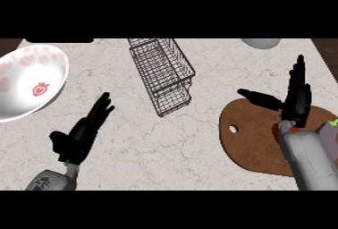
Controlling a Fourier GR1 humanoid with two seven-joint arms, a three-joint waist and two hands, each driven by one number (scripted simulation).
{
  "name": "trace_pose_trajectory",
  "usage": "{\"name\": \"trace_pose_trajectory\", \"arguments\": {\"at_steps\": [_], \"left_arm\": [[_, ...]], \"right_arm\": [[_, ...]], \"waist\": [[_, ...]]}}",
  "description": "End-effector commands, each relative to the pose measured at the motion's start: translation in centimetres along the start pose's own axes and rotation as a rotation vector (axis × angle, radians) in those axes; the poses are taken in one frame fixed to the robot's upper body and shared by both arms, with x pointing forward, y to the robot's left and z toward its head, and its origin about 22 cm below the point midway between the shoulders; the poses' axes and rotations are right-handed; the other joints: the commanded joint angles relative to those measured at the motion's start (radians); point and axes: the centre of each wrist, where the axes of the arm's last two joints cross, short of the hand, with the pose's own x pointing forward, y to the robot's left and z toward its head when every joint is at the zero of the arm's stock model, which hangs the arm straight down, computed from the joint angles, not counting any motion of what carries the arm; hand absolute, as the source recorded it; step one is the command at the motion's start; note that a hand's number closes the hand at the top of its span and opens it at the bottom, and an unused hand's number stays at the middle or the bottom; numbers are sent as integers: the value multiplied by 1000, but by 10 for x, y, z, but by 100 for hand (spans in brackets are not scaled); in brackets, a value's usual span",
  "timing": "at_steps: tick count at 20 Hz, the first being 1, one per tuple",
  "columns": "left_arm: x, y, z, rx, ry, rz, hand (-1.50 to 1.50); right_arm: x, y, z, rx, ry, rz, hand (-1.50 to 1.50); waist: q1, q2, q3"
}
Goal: Pick the bell pepper from the cutting board and place it in the tiered basket
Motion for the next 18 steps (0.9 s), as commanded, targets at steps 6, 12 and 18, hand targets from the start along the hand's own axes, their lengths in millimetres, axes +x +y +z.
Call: {"name": "trace_pose_trajectory", "arguments": {"at_steps": [6, 12, 18], "left_arm": [[-17, -2, 6, 7, 20, 3, 0], [-14, -3, 0, -4, -3, -9, 0], [-19, -9, 0, 0, -1, 9, 0]], "right_arm": [[41, -44, -36, 39, 108, 615, -150], [59, -34, -32, 260, 337, 1049, -150], [144, -8, -21, 400, 460, 1195, -150]], "waist": [[-23, -19, -12], [-15, -22, -14], [-17, -21, -4]]}}
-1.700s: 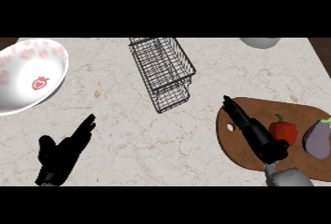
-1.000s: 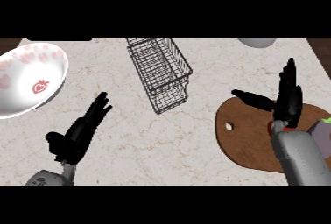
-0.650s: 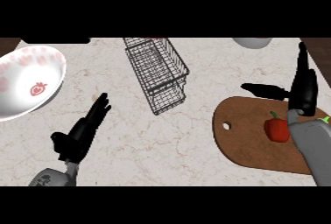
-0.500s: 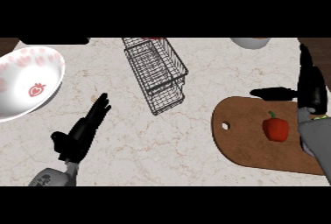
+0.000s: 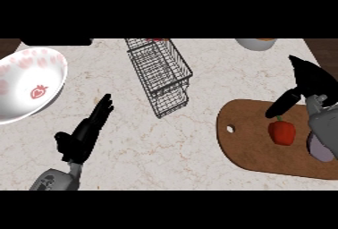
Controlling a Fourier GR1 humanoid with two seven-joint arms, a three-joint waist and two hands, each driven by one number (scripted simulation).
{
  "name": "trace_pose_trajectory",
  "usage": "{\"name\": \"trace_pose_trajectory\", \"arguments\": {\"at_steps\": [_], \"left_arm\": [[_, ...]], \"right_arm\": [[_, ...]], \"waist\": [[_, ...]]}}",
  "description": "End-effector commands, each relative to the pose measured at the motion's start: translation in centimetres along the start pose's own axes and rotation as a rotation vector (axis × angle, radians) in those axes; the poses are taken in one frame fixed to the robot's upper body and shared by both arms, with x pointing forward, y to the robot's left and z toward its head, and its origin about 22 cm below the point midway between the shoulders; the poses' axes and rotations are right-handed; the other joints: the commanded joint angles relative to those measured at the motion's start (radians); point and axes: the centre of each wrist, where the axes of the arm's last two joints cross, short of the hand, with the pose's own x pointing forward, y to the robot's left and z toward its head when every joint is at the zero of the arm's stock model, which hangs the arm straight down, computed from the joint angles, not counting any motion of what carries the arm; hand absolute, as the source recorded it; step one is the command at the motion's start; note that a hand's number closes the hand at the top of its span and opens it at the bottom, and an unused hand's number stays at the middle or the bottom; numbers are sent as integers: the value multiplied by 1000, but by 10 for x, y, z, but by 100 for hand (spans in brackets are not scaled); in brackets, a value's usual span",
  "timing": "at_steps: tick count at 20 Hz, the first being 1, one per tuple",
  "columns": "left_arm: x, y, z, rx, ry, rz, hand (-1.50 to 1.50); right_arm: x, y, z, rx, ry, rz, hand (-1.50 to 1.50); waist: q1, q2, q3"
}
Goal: Pick the bell pepper from the cutting board and place it in the tiered basket
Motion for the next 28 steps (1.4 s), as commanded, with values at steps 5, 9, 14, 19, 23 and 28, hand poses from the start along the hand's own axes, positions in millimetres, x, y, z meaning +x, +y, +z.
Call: {"name": "trace_pose_trajectory", "arguments": {"at_steps": [5, 9, 14, 19, 23, 28], "left_arm": [[-4, -1, 6, -15, -14, 8, 0], [-13, -8, 8, -10, 8, 7, 0], [6, -12, -16, -15, -8, 15, 0], [-5, -5, 3, -14, -20, 14, 0], [6, 7, 5, 0, -12, 22, 0], [6, 1, -13, -5, -21, 16, 0]], "right_arm": [[44, -22, 43, 78, 154, 142, -150], [43, -21, 56, 15, 186, 102, -150], [34, 1, 39, 10, 274, 201, -150], [18, 17, 25, 76, 347, 184, -150], [-5, 29, 31, 85, 333, 144, -150], [-5, 55, 27, 76, 363, 142, -150]], "waist": [[16, 8, 7], [3, 6, 7], [-4, 10, 7], [12, 9, 8], [5, 8, 9], [2, 14, 9]]}}
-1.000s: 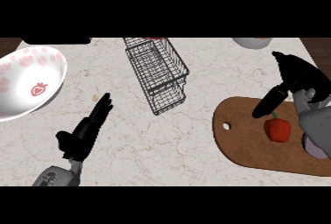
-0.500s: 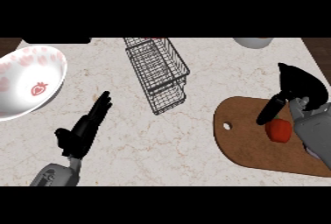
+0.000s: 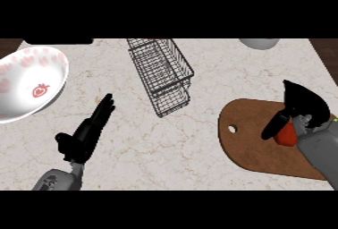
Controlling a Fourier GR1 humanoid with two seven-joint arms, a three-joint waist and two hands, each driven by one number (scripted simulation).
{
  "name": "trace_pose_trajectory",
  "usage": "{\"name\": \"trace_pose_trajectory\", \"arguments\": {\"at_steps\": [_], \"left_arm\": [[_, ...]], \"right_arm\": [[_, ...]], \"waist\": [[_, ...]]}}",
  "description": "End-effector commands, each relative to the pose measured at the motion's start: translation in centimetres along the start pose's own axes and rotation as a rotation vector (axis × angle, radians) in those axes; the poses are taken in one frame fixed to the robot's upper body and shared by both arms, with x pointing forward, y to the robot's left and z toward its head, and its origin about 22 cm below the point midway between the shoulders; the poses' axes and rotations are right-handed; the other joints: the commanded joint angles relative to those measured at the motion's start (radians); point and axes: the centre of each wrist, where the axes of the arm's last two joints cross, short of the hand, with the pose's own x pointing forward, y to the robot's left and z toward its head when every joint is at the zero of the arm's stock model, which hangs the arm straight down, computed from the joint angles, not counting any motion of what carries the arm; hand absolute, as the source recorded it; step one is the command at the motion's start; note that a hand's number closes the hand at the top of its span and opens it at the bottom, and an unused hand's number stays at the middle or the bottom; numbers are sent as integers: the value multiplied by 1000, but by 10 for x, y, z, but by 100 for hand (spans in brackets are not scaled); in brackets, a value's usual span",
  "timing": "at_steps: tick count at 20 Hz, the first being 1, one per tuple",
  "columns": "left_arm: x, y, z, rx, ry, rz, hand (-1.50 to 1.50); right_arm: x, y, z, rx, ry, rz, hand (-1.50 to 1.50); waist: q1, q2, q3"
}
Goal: Pick the bell pepper from the cutting board and place it in the tiered basket
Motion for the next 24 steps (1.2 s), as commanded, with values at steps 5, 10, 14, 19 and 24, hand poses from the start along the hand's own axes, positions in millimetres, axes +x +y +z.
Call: {"name": "trace_pose_trajectory", "arguments": {"at_steps": [5, 10, 14, 19, 24], "left_arm": [[-3, 0, -5, 5, 7, -4, 0], [-5, 0, 1, -5, 8, -12, 0], [-3, 5, -5, 10, -9, -1, 0], [1, 1, 0, -12, -2, -5, 0], [-3, 2, 13, 3, -2, 0, 0]], "right_arm": [[-20, 20, -11, 30, 255, -1, -150], [-17, 25, -8, 37, 262, -18, -150], [-37, 44, -19, 46, 255, -24, -150], [-36, 52, -20, 59, 245, -12, -150], [-30, 47, -16, -54, 111, -122, 150]], "waist": [[-5, 2, 0], [5, 1, 1], [5, 3, 1], [10, 3, 1], [13, 2, 2]]}}
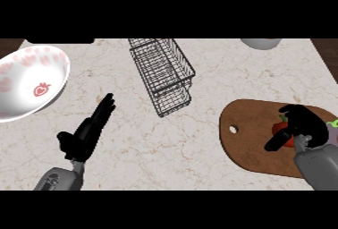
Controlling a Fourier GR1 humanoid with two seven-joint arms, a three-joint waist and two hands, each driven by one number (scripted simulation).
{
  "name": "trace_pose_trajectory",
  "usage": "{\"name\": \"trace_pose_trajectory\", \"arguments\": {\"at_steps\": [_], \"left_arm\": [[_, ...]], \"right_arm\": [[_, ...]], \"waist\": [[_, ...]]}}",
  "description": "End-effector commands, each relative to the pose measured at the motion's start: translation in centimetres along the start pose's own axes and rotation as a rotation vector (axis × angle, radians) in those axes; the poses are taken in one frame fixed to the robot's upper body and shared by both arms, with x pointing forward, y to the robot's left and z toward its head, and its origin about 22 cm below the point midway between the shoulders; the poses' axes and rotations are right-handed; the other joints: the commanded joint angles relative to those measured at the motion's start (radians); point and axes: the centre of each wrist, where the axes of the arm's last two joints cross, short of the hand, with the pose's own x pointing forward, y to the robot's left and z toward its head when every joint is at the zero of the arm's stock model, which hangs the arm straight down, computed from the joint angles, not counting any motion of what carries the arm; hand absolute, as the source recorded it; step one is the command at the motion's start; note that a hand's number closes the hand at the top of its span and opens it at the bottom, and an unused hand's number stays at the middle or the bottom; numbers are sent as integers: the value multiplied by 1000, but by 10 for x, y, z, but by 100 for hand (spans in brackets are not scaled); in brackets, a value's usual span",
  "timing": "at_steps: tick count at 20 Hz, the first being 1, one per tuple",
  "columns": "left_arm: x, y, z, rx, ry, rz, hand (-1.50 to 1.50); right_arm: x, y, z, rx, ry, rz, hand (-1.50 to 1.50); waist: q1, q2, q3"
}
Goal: Pick the bell pepper from the cutting board and place it in the tiered basket
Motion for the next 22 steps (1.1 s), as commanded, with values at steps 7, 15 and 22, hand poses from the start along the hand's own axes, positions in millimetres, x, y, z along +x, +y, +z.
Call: {"name": "trace_pose_trajectory", "arguments": {"at_steps": [7, 15, 22], "left_arm": [[6, -4, 3, -7, 3, 5, 0], [-10, 0, 9, 27, 15, 4, 0], [-2, 12, 8, 64, 27, -15, 0]], "right_arm": [[6, 6, -1, -110, -20, -39, 150], [41, 54, 78, -123, 102, -138, 150], [40, 87, 127, -227, 184, -206, 150]], "waist": [[1, 1, 1], [-20, -12, -3], [-60, -32, -8]]}}
